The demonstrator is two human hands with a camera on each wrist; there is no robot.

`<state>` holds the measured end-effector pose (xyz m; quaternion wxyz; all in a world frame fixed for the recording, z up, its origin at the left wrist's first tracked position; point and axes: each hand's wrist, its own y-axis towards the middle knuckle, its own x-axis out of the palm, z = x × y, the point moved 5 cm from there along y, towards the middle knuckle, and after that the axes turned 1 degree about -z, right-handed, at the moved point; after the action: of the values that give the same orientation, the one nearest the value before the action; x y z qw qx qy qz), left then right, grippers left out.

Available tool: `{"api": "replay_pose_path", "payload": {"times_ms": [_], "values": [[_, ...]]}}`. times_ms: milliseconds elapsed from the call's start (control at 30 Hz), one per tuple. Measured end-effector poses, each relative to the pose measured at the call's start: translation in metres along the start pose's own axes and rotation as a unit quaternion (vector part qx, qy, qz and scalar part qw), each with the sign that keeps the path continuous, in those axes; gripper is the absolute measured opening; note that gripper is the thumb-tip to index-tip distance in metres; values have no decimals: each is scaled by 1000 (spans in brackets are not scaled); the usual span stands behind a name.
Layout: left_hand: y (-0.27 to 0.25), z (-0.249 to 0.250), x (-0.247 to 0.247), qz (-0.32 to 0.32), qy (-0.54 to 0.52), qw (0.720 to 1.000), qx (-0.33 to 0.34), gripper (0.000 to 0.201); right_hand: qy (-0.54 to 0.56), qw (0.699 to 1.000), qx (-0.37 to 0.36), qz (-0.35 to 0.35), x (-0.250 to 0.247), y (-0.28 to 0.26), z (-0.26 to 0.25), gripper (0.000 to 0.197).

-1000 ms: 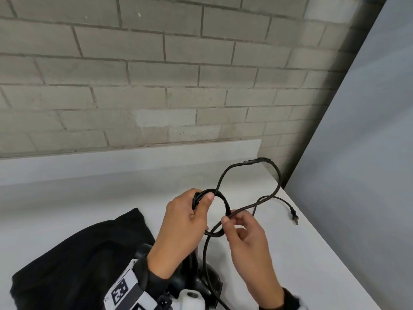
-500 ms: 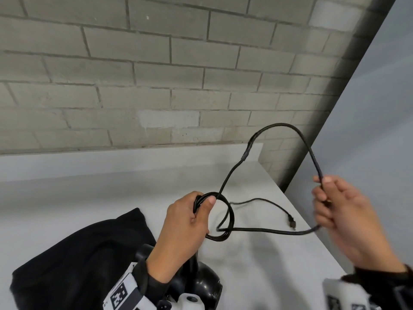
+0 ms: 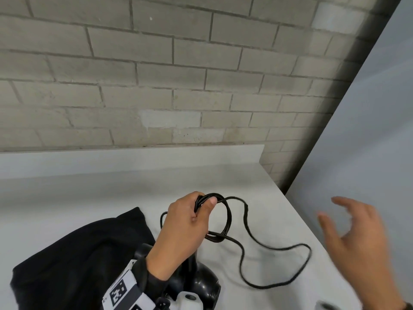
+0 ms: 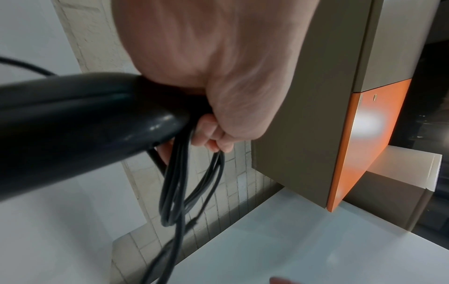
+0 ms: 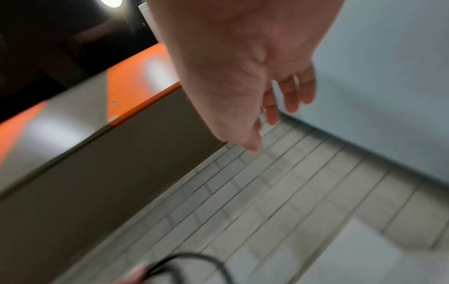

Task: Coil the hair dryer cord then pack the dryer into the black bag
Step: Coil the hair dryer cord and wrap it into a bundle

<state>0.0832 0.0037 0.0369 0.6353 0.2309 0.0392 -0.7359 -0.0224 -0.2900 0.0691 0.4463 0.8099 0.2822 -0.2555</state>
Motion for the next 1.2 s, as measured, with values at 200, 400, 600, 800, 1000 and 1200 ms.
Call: {"api": "replay_pose_path", "payload": {"times_ms": [200, 400, 600, 800, 1000, 1200], "values": [[-1, 3, 0, 4, -12, 1000, -7, 30, 187, 942, -112, -256, 87, -83, -103, 29], [-5, 4, -4, 11, -6, 1000, 7, 31, 246, 931, -125, -238, 92, -79, -100, 10], [-5, 0, -6, 21, -14, 1000, 9, 32, 452, 873, 107, -150, 43, -62, -13, 39], [-4, -1, -7, 14, -21, 1000, 12, 29, 296, 926, 60, -228, 27, -76, 41, 53], [-5, -2, -7, 14, -13, 1000, 18, 31, 200, 958, -48, -200, 34, -71, -9, 49], [-6, -1, -7, 10, -13, 1000, 18, 32, 48, 949, -235, -206, 65, -67, -128, 37]]}}
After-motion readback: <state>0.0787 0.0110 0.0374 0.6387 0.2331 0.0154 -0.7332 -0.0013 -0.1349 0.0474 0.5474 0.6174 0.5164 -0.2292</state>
